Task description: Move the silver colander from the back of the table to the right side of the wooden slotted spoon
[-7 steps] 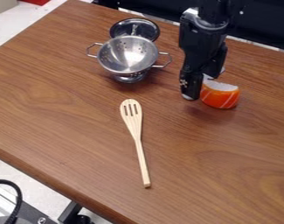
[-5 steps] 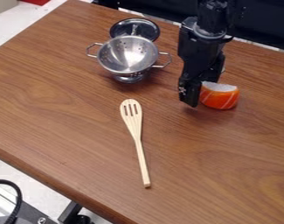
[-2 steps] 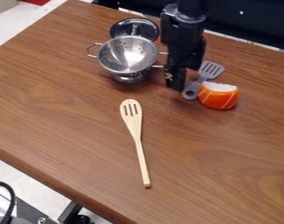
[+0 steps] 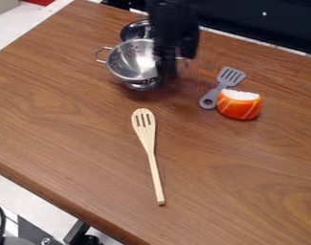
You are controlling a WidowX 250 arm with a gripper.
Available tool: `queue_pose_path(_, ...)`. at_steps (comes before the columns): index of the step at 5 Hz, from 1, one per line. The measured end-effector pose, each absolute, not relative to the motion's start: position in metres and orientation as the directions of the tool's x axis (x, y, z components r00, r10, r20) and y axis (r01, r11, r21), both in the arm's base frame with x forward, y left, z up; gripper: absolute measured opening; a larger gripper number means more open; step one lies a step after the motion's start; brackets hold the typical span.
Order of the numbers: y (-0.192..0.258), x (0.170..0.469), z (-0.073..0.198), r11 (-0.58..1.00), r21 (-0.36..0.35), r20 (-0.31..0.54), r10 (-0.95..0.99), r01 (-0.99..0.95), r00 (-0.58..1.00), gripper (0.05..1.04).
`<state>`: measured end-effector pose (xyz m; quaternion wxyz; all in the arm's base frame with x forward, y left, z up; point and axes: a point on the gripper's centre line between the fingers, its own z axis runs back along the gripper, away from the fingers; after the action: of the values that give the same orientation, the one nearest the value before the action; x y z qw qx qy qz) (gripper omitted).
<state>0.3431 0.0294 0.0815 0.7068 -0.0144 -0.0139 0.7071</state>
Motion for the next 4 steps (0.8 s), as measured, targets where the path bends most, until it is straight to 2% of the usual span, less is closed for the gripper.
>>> queue_pose_path(2,0.059,0.337,0.087,-0.056,-0.016,-0.014,0.998,-0.998,-0.056,1.001)
queue_pose_path(3,0.058,0.326,0.093,-0.081,-0.019,-0.005,0.997,-0.997,-0.081,1.001)
queue_pose_path(4,0.052,0.315,0.084,-0.130,0.011,0.004,0.992,-0.991,-0.130,1.001)
